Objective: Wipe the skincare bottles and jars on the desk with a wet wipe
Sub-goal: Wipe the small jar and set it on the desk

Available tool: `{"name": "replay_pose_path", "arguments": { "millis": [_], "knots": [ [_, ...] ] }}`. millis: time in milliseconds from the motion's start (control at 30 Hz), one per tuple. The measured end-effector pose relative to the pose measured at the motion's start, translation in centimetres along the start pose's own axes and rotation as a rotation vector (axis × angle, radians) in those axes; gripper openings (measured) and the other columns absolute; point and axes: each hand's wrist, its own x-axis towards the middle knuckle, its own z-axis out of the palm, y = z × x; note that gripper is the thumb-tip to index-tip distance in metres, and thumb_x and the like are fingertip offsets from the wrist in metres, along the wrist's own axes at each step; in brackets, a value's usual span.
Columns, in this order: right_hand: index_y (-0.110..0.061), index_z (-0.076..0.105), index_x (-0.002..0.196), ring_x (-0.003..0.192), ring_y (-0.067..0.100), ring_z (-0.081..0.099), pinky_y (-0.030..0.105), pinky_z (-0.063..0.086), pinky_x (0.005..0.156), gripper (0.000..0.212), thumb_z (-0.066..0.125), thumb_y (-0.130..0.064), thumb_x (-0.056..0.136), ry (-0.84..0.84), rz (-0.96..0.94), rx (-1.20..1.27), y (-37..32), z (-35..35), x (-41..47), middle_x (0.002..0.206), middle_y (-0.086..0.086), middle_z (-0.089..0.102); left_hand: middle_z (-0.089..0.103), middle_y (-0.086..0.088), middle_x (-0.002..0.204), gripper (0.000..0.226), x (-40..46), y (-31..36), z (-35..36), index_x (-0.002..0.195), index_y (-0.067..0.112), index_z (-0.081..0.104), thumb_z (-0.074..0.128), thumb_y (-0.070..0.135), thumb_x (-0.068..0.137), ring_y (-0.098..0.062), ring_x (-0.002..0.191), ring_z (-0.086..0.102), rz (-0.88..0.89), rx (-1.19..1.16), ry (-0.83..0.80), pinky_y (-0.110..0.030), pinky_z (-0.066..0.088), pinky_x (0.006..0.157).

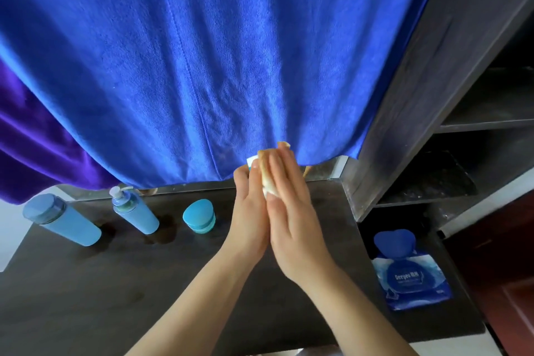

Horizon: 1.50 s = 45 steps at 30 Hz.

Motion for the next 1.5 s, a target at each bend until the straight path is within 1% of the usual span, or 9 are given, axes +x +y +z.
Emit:
{"name": "replay_pose_path", "arguments": {
  "millis": [133,267,633,700,833,1033,1233,1400,1500],
  "knots": [
    [-0.026,0.031,0.138,0.126,-0.009,0.039,0.007,0.034,0.099,0.043,0.025,-0.007,0.099,0.009,0.350,0.605,0.3,-2.5,1.9,0.147,-0.007,0.037,0.062,-0.014,0.103,0.059,-0.2,1.0,0.9,0.122,0.000,0.048,0.037,0.048,0.090,-0.026,0.095,0.054,-0.030,-0.121,-0.004,-0.036,0.042,0.081],
    [-0.039,0.027,0.132,0.132,-0.008,0.031,0.006,0.030,0.102,0.038,0.026,-0.022,0.098,0.008,0.304,0.495,0.3,-2.2,1.3,0.146,-0.013,0.033,0.064,-0.019,0.117,0.065,0.1,1.3,1.0,0.123,0.013,0.053,0.029,0.062,0.087,-0.035,0.111,0.057,-0.055,0.026,-0.023,-0.047,0.044,0.093],
    [-0.027,0.010,0.144,0.144,0.005,0.001,0.024,0.006,0.117,0.052,0.022,-0.020,0.094,-0.055,-0.105,-0.231,0.4,-1.1,0.0,0.153,-0.012,0.004,0.068,0.012,0.090,0.037,-0.3,1.7,0.3,0.111,0.015,0.052,0.034,0.043,0.097,0.008,0.080,0.064,-0.008,0.101,-0.031,-0.010,0.047,0.073],
    [-0.031,0.016,0.142,0.142,-0.002,0.009,0.018,0.012,0.115,0.049,0.024,-0.021,0.094,-0.048,-0.054,-0.101,0.7,-1.3,0.2,0.151,-0.018,0.011,0.066,-0.002,0.100,0.046,-0.5,1.4,0.6,0.116,0.011,0.051,0.036,0.049,0.093,-0.009,0.094,0.065,-0.007,0.054,-0.011,-0.027,0.048,0.087],
    [-0.024,0.042,0.134,0.107,-0.023,0.046,0.000,0.038,0.083,0.040,0.030,-0.012,0.098,0.037,0.330,0.452,1.3,-3.1,1.8,0.126,-0.022,0.049,0.059,-0.006,0.092,0.048,-0.8,1.0,1.2,0.111,0.009,0.051,0.034,0.048,0.088,-0.014,0.077,0.053,0.069,0.086,0.025,-0.029,0.045,0.071],
    [-0.037,0.019,0.136,0.141,-0.006,0.008,0.018,0.012,0.115,0.044,0.022,-0.031,0.092,-0.098,0.024,0.083,-0.1,-1.0,0.2,0.153,-0.014,0.015,0.056,0.025,0.091,0.019,0.3,1.2,0.2,0.110,0.030,0.051,0.035,0.026,0.099,0.021,0.078,0.055,0.076,0.176,0.033,-0.002,0.042,0.071],
    [-0.036,0.039,0.129,0.129,0.000,0.039,0.024,0.031,0.111,0.037,0.029,-0.019,0.098,-0.016,0.417,0.628,1.0,-2.7,2.3,0.135,-0.013,0.047,0.055,0.005,0.090,0.030,-0.5,1.3,0.8,0.110,0.008,0.045,0.030,0.032,0.099,0.009,0.069,0.052,0.110,0.216,0.022,-0.004,0.040,0.068],
    [-0.037,0.032,0.128,0.123,-0.018,0.036,0.004,0.031,0.097,0.038,0.030,-0.031,0.090,0.095,0.289,0.494,0.3,-1.3,1.3,0.133,-0.027,0.038,0.059,-0.007,0.099,0.016,0.2,1.9,0.7,0.102,0.016,0.038,0.044,0.028,0.094,-0.001,0.080,0.056,0.156,0.330,0.061,-0.006,0.043,0.069],
    [-0.036,0.049,0.115,0.120,0.001,0.049,0.020,0.038,0.104,0.026,0.034,-0.029,0.095,0.166,0.350,0.496,0.7,-1.7,1.9,0.129,-0.011,0.053,0.059,0.003,0.086,0.010,-0.2,1.6,0.5,0.096,0.017,0.045,0.051,0.023,0.092,0.009,0.070,0.055,0.192,0.324,0.033,-0.008,0.045,0.067]
  ]
}}
